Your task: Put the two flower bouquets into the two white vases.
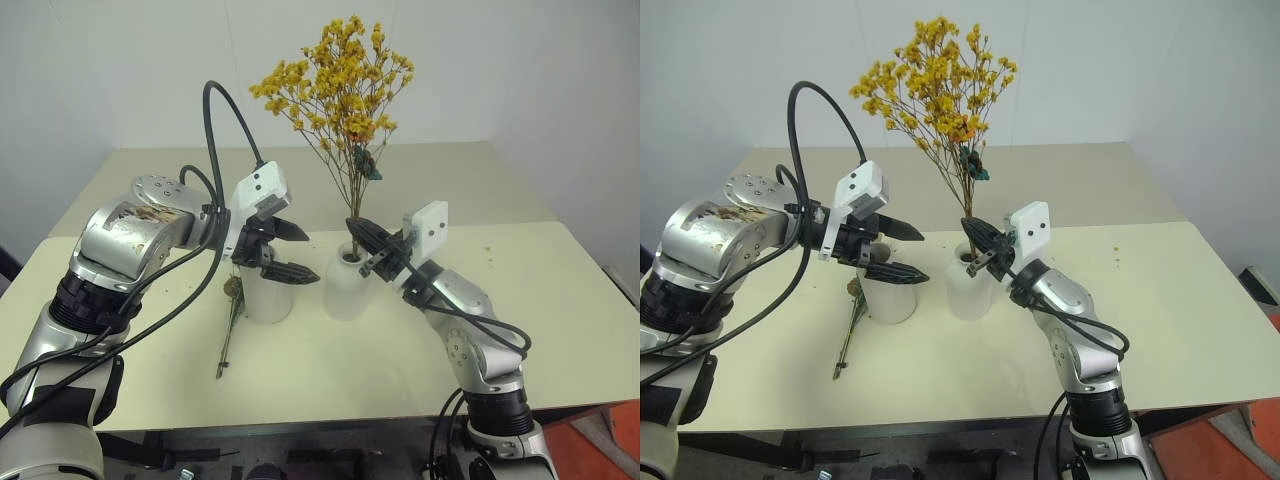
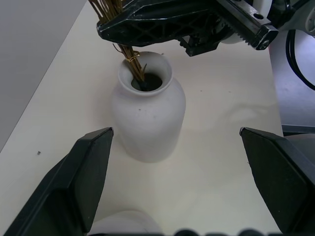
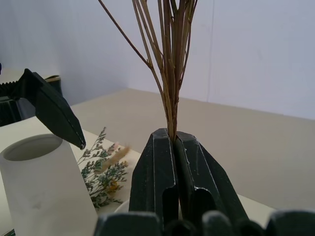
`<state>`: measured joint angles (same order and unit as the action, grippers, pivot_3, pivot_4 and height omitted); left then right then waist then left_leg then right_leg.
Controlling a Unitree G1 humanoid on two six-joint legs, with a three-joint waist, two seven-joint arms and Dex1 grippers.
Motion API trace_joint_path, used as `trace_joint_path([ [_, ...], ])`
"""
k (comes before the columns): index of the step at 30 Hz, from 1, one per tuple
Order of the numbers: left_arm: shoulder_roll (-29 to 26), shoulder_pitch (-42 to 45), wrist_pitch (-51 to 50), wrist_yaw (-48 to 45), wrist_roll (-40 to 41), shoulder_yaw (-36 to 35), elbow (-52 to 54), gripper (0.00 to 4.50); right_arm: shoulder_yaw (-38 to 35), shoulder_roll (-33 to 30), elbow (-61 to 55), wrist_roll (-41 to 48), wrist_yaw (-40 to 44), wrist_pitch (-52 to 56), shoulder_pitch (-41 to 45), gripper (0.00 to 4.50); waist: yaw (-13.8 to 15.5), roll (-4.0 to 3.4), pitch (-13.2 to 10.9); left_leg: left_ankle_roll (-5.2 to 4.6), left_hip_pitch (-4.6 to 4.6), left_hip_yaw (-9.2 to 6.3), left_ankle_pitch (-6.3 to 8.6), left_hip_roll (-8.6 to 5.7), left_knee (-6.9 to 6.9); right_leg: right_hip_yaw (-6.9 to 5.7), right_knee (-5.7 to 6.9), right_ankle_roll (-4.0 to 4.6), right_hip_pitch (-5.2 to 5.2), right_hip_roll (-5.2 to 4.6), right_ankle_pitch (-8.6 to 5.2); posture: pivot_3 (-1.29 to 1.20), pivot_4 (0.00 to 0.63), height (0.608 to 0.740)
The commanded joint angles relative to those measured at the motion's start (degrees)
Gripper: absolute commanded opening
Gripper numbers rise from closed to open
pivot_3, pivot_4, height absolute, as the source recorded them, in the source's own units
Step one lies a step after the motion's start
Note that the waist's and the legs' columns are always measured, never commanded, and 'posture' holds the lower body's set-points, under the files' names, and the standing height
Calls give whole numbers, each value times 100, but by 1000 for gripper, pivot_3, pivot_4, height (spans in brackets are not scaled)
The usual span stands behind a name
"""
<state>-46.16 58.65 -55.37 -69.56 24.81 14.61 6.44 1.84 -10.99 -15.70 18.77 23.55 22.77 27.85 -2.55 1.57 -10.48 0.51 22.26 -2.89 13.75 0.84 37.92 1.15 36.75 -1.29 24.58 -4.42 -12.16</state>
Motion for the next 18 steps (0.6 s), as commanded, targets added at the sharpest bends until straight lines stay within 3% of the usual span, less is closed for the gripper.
trace_joint_path([
  [1, -78, 213, 123, -69, -35, -73, 33, 4500, -21, 11, -426, 24, -38, -171, -56, 22, 4, 0, 0, 0, 0, 0, 0, 0, 0, 0, 0, 0, 0, 0, 0, 0, 150, 740],
  [18, -28, 219, 292, -171, -118, -22, -72, 4500, 176, -93, -465, -240, 51, -437, -337, 22, 5, 0, 0, 0, -1, 0, 0, -1, 0, 1, -1, 0, 0, 0, -1, 0, 150, 740],
])
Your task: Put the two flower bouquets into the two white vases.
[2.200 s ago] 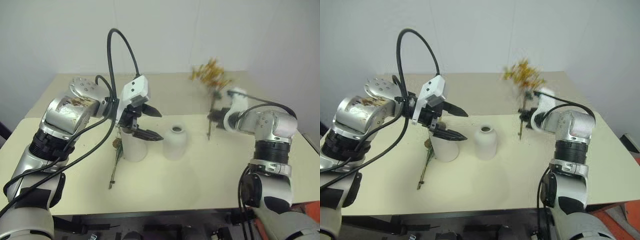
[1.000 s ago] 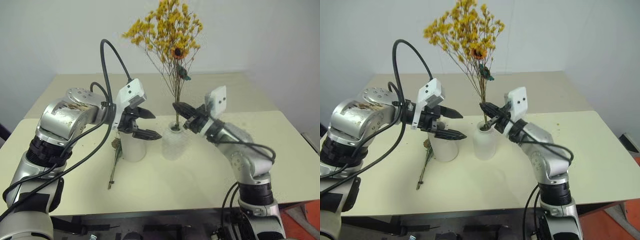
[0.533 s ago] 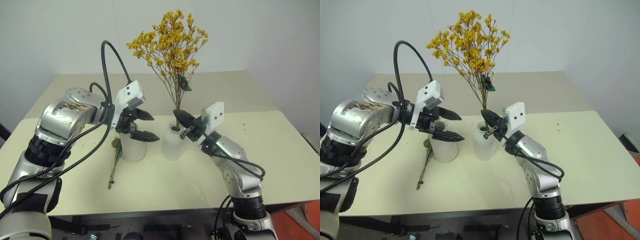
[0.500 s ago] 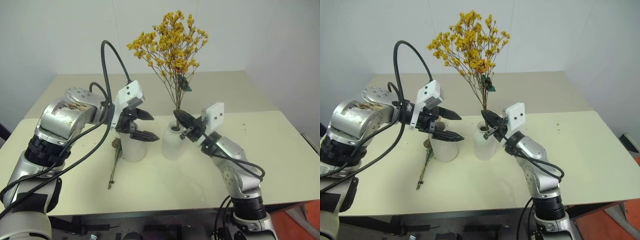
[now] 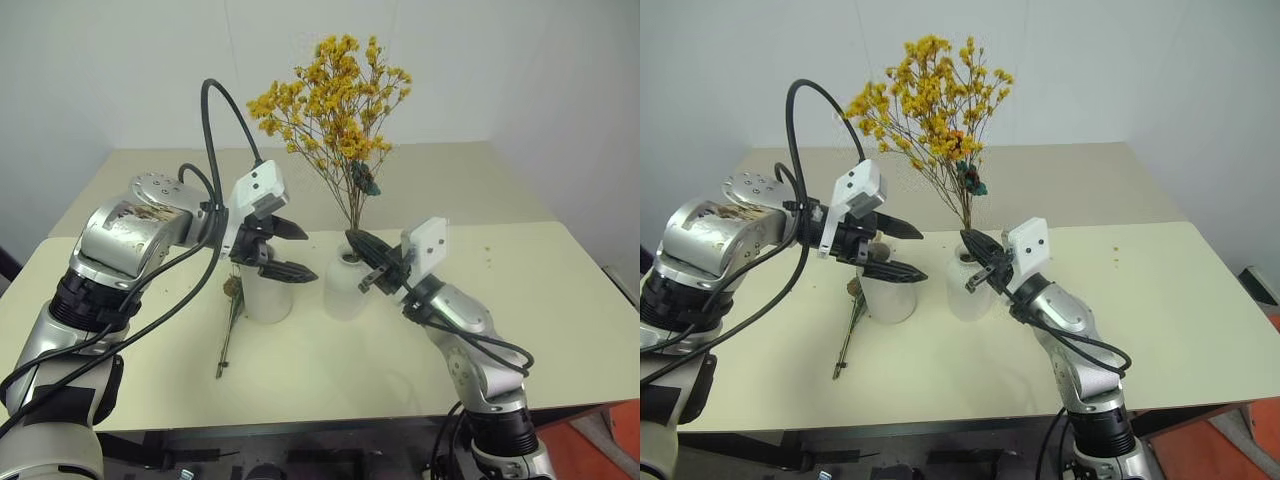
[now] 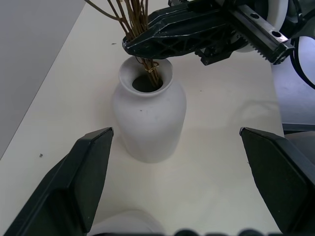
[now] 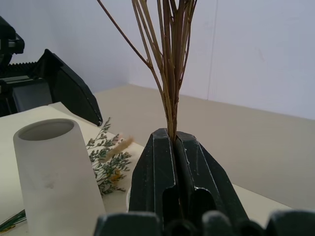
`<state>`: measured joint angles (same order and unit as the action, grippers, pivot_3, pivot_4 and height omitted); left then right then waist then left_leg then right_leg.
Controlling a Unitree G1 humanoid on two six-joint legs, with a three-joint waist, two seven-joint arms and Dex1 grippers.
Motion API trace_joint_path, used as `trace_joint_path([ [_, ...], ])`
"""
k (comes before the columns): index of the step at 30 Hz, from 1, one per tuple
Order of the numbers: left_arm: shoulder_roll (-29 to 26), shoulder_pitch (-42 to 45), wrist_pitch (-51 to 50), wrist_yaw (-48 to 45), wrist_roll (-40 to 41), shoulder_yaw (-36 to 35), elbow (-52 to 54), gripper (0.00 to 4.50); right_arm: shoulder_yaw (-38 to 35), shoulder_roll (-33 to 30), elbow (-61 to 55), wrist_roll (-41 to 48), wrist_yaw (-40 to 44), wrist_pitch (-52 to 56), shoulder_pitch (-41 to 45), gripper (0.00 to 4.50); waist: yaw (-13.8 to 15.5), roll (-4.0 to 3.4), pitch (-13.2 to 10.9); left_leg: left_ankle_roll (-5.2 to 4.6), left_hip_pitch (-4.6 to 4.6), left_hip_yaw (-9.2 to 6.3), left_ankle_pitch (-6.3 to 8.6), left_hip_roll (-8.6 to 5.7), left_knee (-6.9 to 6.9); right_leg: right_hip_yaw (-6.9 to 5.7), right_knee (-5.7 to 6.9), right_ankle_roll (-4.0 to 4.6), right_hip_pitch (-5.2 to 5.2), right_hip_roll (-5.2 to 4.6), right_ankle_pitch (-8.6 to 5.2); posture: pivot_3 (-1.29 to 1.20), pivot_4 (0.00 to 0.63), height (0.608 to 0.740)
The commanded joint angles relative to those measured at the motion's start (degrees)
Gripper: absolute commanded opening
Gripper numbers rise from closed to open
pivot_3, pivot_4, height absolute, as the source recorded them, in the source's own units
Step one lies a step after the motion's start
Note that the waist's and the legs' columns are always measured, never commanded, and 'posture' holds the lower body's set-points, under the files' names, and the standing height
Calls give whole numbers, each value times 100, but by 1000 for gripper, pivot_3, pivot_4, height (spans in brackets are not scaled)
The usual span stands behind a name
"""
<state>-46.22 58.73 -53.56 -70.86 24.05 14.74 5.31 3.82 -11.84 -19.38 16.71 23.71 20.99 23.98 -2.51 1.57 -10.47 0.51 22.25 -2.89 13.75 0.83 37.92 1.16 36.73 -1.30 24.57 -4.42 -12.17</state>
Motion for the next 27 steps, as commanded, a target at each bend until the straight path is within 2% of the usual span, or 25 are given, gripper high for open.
trace_joint_path([
  [1, -20, 207, 115, -43, -46, -35, 44, 4500, -19, -7, -78, -46, 36, -277, 56, 22, 1, 0, 0, 0, 0, 0, 0, 0, 0, 0, 0, 0, 0, 0, 0, 0, 150, 740],
  [18, 28, 227, 143, -148, -111, -51, 35, 4500, 109, 73, 191, -225, 16, -531, -2, 22, -3, 0, 0, 0, -1, 0, 0, 0, 0, 0, 0, 0, 0, 0, 0, 0, 150, 740],
  [21, 32, 235, 154, -165, -125, -46, 19, 4500, 105, 76, 183, -229, 19, -538, -7, 756, -1, 0, 0, 0, -1, 0, 0, 0, 0, 0, 0, 0, 0, 0, 0, 0, 150, 740],
  [27, 36, 260, 175, -183, -137, -24, -4, 4500, 48, 36, 86, -178, 51, -491, -63, 2688, -4, 0, 0, 0, -1, 0, 0, 1, 0, 0, 0, 0, 0, 0, 0, 0, 150, 740],
])
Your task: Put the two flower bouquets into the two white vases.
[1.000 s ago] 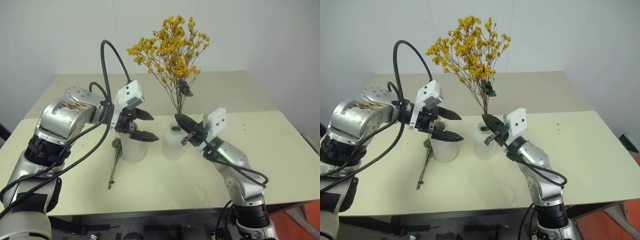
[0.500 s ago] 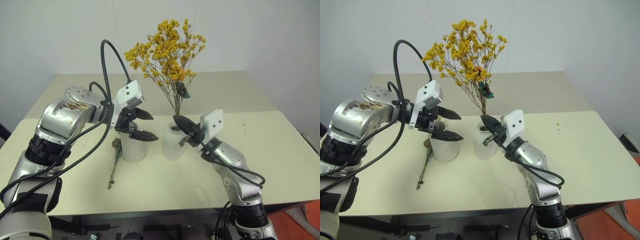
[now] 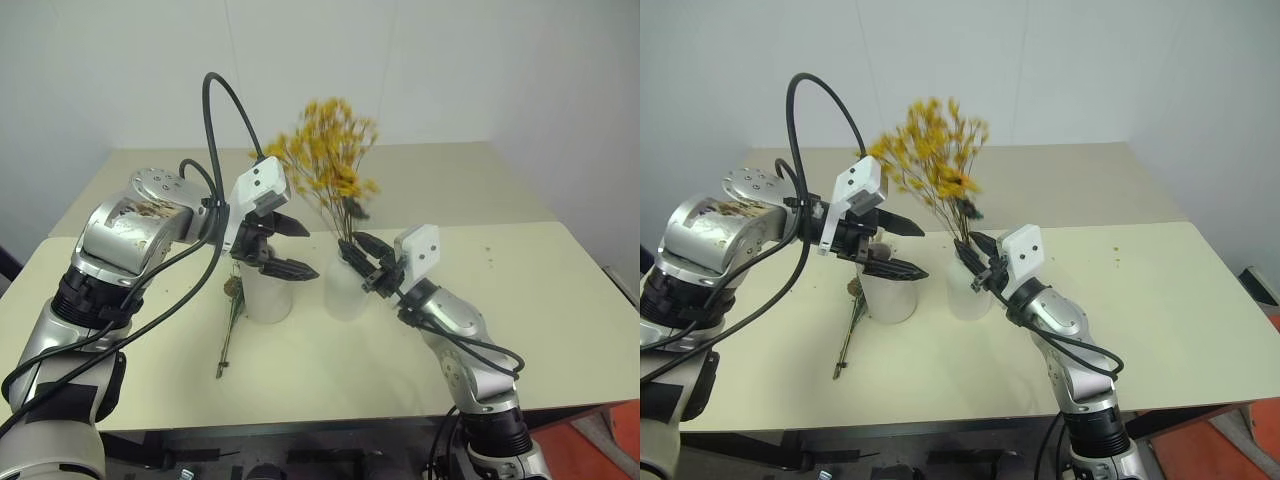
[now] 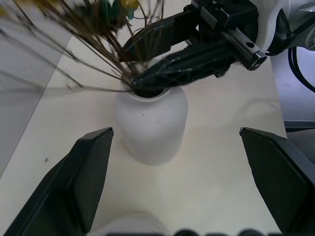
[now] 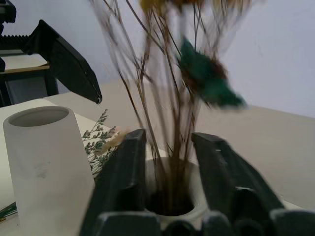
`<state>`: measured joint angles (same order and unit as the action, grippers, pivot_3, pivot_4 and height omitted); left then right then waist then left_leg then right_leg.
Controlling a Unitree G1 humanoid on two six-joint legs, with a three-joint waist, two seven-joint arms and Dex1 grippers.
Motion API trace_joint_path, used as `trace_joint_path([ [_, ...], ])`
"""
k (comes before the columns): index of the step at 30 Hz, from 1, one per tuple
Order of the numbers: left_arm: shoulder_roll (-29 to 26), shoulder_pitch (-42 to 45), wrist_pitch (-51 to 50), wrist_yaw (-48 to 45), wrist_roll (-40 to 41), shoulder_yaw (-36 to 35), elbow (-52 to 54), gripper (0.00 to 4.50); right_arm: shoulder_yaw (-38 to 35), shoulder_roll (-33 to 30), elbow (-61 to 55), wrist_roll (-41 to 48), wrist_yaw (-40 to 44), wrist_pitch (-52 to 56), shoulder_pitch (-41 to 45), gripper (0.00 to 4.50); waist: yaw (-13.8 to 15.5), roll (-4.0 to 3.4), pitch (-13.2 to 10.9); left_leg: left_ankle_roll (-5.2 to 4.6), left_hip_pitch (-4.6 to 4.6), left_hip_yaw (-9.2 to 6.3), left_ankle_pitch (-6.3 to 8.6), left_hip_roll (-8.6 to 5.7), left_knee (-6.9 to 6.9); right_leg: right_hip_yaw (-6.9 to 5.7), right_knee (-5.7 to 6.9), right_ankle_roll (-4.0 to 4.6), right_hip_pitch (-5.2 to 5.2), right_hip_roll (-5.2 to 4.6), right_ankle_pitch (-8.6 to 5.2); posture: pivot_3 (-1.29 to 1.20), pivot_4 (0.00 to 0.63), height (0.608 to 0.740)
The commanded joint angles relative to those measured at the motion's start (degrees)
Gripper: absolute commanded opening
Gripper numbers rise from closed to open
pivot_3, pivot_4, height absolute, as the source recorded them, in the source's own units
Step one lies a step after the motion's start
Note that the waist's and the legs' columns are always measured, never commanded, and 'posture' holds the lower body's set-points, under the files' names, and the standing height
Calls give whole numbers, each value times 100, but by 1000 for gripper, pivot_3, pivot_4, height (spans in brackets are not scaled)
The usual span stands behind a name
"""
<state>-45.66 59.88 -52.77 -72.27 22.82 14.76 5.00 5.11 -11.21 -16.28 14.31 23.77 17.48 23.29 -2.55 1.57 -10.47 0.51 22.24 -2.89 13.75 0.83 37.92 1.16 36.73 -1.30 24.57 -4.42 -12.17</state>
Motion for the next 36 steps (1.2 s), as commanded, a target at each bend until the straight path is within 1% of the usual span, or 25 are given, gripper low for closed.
trace_joint_path([
  [1, -19, 151, 98, -48, -15, -24, 23, 4500, -101, -45, -245, 62, 41, -134, -7, 3020, 0, 0, 0, 0, 0, 0, 0, 0, 0, 0, 0, 0, 0, 0, 0, 0, 150, 740],
  [5, -11, 180, 113, -66, -29, -22, -1, 4500, -243, -179, -393, 121, 46, -56, -64, 4377, 5, 0, 0, 0, 1, 0, 0, -1, 0, 0, 0, 0, 0, 0, 0, 0, 150, 740],
  [6, -9, 183, 116, -67, -30, -23, -3, 4500, -293, -243, -469, 155, 62, -13, -90, 4446, 6, 0, 0, 0, 1, 0, 0, -1, 0, 0, 0, 0, 0, 0, 0, 0, 150, 740],
  [8, -7, 184, 117, -67, -31, -26, 4, 4500, -387, -394, -631, 228, 121, 88, -161, 4446, 8, 0, 0, 0, 2, 0, 0, 0, 0, 0, 0, 0, 0, 0, 0, 0, 150, 740],
  [11, -59, 155, 130, -85, -20, -76, 28, 4500, -594, -796, -997, 454, 341, 438, -314, 4446, 11, 0, 0, 0, 2, -1, 0, 0, 0, 0, 0, 0, -1, 0, 0, 0, 150, 740],
  [17, -256, -25, 98, -86, 55, -215, 173, 4500, -1074, -1772, -1612, 1374, 887, 1500, -348, 4446, 2, 1, 0, 0, -6, 2, 0, 0, 2, 2, -9, 0, -5, 0, -2, 0, 150, 740],
  [21, -503, -312, -99, -55, 205, -407, 471, 4500, -1284, -2558, -1775, 2058, 1456, 2162, -208, 4446, 4, 1, -1, -1, -16, 4, 0, 0, 2, 6, -8, 0, -10, 0, -11, 0, 150, 740],
  [23, -671, -495, -272, -3, 311, -551, 639, 4500, -1344, -2852, -1768, 2368, 1614, 2473, -108, 4446, 0, 1, -1, -1, -18, 2, 1, 1, 2, 5, -9, -10, -15, 1, -17, 0, 150, 740],
  [27, -1071, -1030, -735, 153, 676, -1058, 1059, 4500, -1258, -3225, -1578, 2717, 1833, 2926, 233, 4446, -7, 2, -1, -1, -23, 3, 1, 2, 2, 7, -8, -23, -17, 2, -26, 0, 150, 740],
  [30, -1426, -1724, -889, 160, 1136, -1910, 1590, 4500, -1192, -3449, -1393, 3107, 2446, 3036, 562, 4446, -6, 3, -2, -1, -23, 6, 1, 3, 2, 9, -8, -24, -16, 1, -26, 0, 150, 740],
  [32, -1700, -2072, -1128, 283, 1300, -2299, 1872, 4500, -1177, -3641, -1321, 3268, 2872, 3014, 683, 4446, 9, 8, -5, -1, -19, 1, 1, 4, 2, 4, -10, -21, -16, 1, -26, 0, 150, 740],
  [36, -2085, -2774, -1534, 521, 1596, -2969, 2225, 4500, -999, -3787, -1137, 3289, 3212, 2973, 973, 4446, 40, 8, -5, -1, -23, 2, 1, 2, 2, 2, -15, -25, -21, -2, -28, 0, 150, 740],
])
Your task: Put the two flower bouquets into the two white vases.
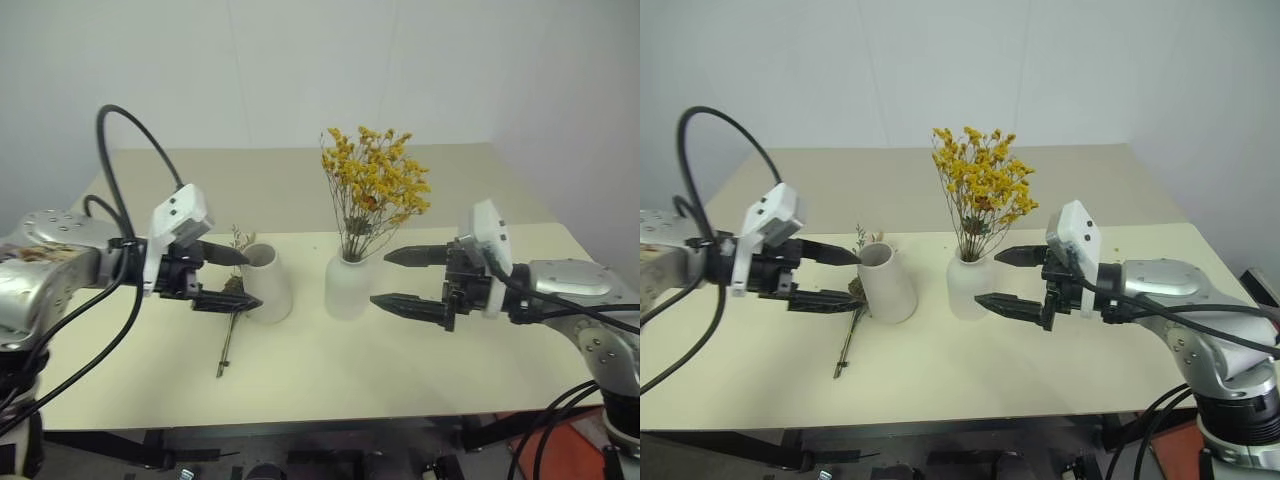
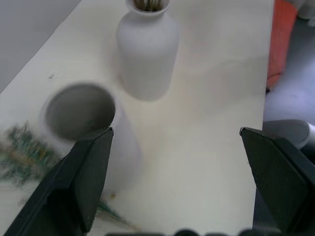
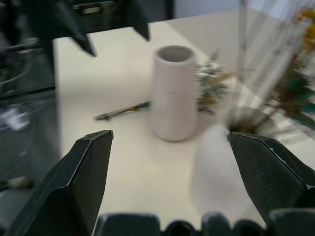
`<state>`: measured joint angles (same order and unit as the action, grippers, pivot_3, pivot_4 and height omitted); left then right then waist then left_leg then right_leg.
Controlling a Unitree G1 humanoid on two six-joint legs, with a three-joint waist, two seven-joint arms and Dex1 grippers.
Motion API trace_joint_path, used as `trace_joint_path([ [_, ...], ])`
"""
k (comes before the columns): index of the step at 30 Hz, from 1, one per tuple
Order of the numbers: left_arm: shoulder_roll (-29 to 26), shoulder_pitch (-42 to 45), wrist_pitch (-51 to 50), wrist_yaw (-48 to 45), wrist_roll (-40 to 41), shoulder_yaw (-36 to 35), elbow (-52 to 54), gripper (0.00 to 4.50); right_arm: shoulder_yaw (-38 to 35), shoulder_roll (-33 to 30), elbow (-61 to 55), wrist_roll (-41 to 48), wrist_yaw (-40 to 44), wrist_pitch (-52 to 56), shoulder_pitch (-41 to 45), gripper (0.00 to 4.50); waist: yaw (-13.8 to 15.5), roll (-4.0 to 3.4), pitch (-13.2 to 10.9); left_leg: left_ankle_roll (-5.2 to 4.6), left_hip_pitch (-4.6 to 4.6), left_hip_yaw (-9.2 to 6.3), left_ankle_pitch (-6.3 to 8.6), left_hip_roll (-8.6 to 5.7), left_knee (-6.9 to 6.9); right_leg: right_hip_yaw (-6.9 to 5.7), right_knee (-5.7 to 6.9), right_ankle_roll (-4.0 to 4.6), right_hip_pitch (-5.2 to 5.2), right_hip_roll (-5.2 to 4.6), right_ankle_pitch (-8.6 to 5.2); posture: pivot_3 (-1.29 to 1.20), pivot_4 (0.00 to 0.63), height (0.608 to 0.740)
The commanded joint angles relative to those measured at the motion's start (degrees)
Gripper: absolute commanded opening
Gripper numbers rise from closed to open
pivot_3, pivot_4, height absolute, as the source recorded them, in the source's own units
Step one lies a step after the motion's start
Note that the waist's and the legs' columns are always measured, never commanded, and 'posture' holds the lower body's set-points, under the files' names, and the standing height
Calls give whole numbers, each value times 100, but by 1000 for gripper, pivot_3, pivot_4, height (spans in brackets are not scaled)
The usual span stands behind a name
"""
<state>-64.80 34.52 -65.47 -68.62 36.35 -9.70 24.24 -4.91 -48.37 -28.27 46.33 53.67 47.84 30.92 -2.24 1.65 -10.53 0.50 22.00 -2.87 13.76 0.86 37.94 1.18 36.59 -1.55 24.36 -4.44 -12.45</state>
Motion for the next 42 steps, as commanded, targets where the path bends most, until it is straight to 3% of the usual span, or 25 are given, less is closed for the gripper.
trace_joint_path([
  [1, -209, -379, -422, 238, 351, -704, 382, 4500, 80, -85, 116, 55, 285, -52, 293, 4446, 14, 0, 0, 0, -4, 0, 0, 0, 0, -1, 0, -5, -3, 0, -3, 0, 150, 740],
  [6, -217, -393, -1644, 993, 753, -1068, 408, 4500, 529, -118, 200, -341, 449, -179, 551, 4446, 17, 1, -1, 0, -8, -3, 0, 2, 0, -6, 9, -10, -2, 1, -6, 0, 150, 740],
  [11, -161, 395, -2644, 1718, 835, -105, -51, 4500, 713, -92, 111, -260, 546, -27, 809, 4446, 12, 2, -1, 1, -6, -3, 0, -1, 0, -5, 9, -10, -1, 1, -6, 0, 150, 740],
  [16, 159, 1275, -2703, 2590, 921, 1185, -1078, 4500, 907, -53, 80, -404, 586, -90, 905, 4446, 33, 3, -1, 1, -5, -6, 0, -2, 0, -7, 11, -9, -2, 1, -5, 0, 150, 740],
  [22, 119, 1690, -2703, 3050, 1334, 2073, -1711, 4500, 1043, -8, -142, -559, 519, -139, 893, 4446, -12, 4, -2, 1, 9, -4, 0, -1, 0, -3, 10, 22, 14, 2, 12, 0, 150, 740],
  [26, 420, 2081, -2703, 3659, 1526, 2646, -2682, 4500, 1097, 87, -194, -652, 379, -107, 936, 4446, 4, 5, -2, 1, 5, -4, 0, -4, 0, -3, 12, 19, 12, 0, 9, 0, 150, 740],
  [33, 752, 2674, -2703, 4104, 1781, 3370, -3700, 4500, 994, 145, -430, -640, 118, 38, 843, 4446, 9, 6, -3, 1, 13, -6, 0, -4, 1, -5, 13, 29, 17, 0, 15, 0, 150, 740],
  [42, 1451, 2981, -2703, 4360, 1357, 3890, -4234, 4500, 878, 221, -678, -528, -230, 144, 637, 4446, 19, 7, -3, 2, 13, -7, 0, -7, 3, -5, 14, 29, 15, -2, 16, 0, 150, 740],
])
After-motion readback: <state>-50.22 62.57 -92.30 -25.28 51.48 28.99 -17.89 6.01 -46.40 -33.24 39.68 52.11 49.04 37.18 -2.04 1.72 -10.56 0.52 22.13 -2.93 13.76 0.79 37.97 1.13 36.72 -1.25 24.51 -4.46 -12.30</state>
